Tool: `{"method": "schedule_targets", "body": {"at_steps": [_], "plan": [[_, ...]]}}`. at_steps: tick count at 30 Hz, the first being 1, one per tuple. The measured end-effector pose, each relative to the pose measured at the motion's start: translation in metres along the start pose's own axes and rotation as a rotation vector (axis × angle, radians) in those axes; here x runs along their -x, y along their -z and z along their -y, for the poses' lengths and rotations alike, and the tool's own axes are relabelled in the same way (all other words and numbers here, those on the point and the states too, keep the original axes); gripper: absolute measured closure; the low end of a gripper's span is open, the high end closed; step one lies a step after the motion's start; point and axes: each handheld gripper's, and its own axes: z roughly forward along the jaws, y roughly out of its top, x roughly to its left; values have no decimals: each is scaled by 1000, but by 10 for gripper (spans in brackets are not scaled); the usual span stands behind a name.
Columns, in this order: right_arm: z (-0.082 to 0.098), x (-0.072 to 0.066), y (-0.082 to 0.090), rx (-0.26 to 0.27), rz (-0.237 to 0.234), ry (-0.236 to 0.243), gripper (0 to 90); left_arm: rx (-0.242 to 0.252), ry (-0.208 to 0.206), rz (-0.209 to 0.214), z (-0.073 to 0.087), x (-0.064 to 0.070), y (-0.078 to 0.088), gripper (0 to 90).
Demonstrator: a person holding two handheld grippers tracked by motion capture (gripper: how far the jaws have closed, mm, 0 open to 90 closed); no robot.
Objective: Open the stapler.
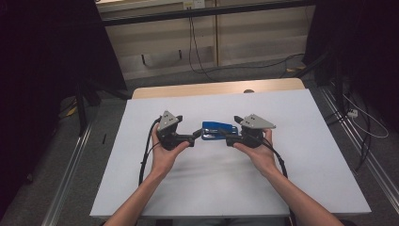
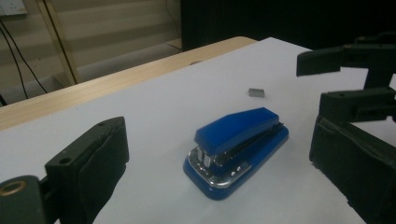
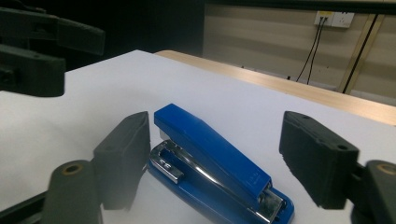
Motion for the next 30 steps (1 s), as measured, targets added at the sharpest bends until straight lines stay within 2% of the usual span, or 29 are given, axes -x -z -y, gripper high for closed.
{"method": "schedule_targets", "body": {"at_steps": [1, 4, 5, 7, 8, 9, 14, 15, 17, 18, 19, 20, 21, 23, 25, 28, 30], "plan": [[0, 2, 1, 7, 8, -1, 290, 0, -7, -4, -2, 0, -3, 53], [-1, 3, 1, 21, 25, 1, 305, 15, -10, -16, -3, 3, -8, 53], [-1, 4, 1, 20, 19, -8, 344, 10, -13, -9, -2, 4, -11, 56], [3, 5, 0, -16, 4, -19, 377, -22, -6, 13, -1, 6, -13, 66], [3, 5, 0, -16, 4, -19, 377, -22, -6, 13, -1, 6, -13, 79], [6, 6, -2, -46, -18, -20, 431, -35, 3, 20, 0, 5, -14, 82], [7, 5, -5, -64, -47, -11, 507, -61, -3, 25, 4, 5, -18, 78], [8, 4, -6, -77, -52, -2, 597, -80, -10, 21, 6, 6, -19, 78], [9, 5, -6, -80, -58, 0, 621, -88, -17, 20, 7, 6, -20, 81], [9, 5, -6, -82, -63, -2, 661, -93, -25, 19, 7, 7, -21, 81], [10, 6, -6, -84, -72, -6, 730, -95, -30, 26, 8, 7, -23, 102], [10, 6, -6, -84, -72, -6, 730, -95, -30, 26, 8, 7, -23, 107], [10, 6, -6, -84, -75, -8, 792, -109, -30, 32, 10, 8, -25, 111], [10, 6, -7, -81, -80, -10, 842, -126, -31, 36, 12, 9, -28, 120], [10, 5, -6, -80, -84, -11, 861, -133, -28, 41, 13, 9, -28, 163], [10, 5, -6, -76, -94, -10, 900, -146, -27, 40, 14, 8, -30, 174], [10, 4, -6, -78, -96, -6, 900, -137, -20, 46, 14, 7, -28, 272]]}}
